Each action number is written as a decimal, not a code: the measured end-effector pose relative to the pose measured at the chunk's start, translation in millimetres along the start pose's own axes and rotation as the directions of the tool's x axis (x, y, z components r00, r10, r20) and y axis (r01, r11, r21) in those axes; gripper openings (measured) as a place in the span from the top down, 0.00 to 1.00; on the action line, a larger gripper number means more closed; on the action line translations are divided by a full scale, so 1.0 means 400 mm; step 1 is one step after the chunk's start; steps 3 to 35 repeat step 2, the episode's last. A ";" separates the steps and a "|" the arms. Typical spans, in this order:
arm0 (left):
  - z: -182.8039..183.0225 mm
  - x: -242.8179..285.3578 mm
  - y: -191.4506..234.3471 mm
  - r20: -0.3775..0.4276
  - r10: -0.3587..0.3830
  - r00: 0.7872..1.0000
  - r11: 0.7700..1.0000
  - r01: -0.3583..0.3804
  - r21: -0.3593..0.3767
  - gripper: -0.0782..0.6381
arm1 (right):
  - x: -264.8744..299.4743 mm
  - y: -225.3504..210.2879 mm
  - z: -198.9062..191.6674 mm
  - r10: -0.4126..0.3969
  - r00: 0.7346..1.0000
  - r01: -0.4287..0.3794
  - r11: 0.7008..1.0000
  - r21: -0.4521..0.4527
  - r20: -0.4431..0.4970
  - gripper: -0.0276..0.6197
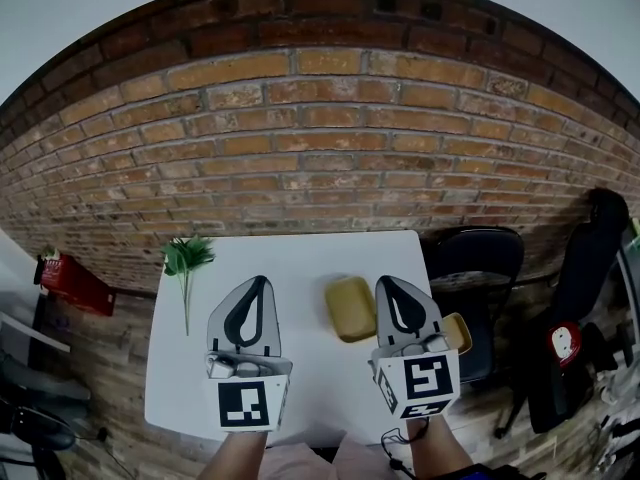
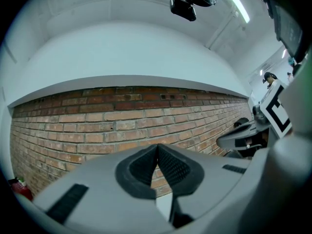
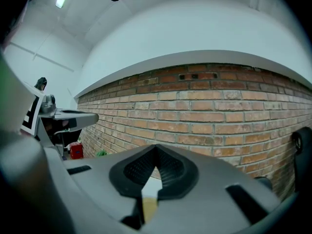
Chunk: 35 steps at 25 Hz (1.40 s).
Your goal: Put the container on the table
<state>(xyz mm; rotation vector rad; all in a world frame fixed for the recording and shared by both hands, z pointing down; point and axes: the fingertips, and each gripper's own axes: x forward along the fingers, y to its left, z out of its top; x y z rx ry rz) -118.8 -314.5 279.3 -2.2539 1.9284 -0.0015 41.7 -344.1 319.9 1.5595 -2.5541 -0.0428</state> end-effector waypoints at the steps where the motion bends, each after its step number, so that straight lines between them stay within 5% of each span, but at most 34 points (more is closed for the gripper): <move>1: -0.002 0.002 0.000 -0.001 -0.001 1.000 1.000 0.001 -0.001 0.88 | 0.002 -0.001 -0.002 -0.001 1.000 0.001 1.000 0.000 -0.001 0.96; 35: -0.005 0.003 -0.001 -0.001 -0.001 1.000 1.000 0.001 -0.003 0.88 | 0.003 -0.003 -0.004 -0.002 1.000 0.002 1.000 0.000 -0.002 0.96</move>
